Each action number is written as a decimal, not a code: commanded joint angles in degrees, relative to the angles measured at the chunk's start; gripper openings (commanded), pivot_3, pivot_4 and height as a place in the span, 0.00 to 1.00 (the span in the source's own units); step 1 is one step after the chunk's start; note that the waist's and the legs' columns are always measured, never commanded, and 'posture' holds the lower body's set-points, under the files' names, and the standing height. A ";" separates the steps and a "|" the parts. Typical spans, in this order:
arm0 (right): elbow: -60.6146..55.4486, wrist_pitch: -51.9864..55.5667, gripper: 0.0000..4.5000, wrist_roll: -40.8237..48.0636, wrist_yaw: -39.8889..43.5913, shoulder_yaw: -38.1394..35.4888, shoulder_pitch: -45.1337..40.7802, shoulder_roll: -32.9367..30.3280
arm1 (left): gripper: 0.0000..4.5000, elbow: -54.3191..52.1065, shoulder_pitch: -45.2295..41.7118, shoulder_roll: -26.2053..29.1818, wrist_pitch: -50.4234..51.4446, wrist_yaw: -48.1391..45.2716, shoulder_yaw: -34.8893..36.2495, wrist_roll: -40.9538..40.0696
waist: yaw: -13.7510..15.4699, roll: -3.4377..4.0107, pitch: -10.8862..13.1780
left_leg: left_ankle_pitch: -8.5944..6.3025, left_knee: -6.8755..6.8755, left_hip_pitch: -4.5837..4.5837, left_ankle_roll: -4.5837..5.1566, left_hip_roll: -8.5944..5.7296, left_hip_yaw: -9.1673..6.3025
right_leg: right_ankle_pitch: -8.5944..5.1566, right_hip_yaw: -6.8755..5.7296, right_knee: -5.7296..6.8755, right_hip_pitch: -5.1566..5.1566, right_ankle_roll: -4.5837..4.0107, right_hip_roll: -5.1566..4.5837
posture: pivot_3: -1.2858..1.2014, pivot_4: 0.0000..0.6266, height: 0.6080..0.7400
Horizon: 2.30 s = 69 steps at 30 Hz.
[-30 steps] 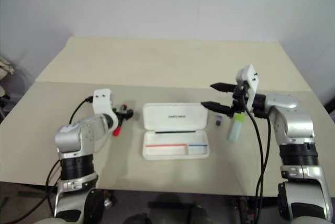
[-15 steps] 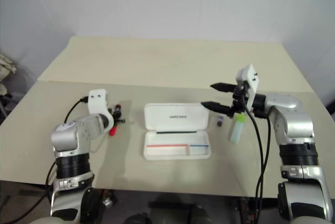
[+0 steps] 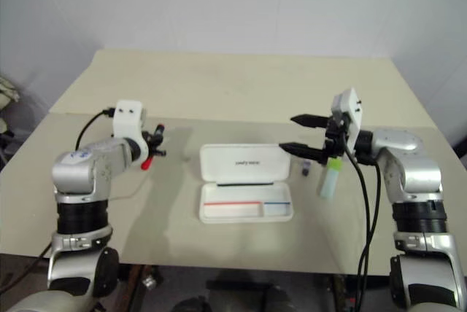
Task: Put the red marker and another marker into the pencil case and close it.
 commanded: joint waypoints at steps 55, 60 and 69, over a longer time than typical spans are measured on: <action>-28.15 6.64 1.00 12.53 -12.36 -10.53 27.23 -3.84 | 0.13 5.57 -8.47 2.73 -33.74 -47.76 -36.57 2.53 | 0.23 -0.12 0.07 | -0.25 0.22 0.00 0.51 -0.05 0.03 | 0.00 0.19 -0.12 -0.01 0.00 0.05 | 0.52 0.24 1.00; -29.27 6.76 1.00 12.86 -13.74 -10.92 28.03 -3.56 | 0.13 7.83 -9.35 0.67 -33.91 -47.82 -36.82 3.81 | 0.19 -0.12 0.07 | -0.25 0.23 0.03 0.51 -0.05 0.02 | 0.00 0.21 -0.08 -0.01 0.00 0.06 | 0.52 0.24 1.00; -29.91 6.40 1.00 13.11 -15.11 -11.31 29.23 -3.82 | 0.13 11.57 -8.95 -1.16 -35.64 -48.46 -37.92 5.99 | 0.22 -0.13 0.08 | -0.26 0.23 0.02 0.52 -0.07 0.03 | 0.00 0.22 -0.09 -0.01 0.00 0.05 | 0.52 0.24 1.00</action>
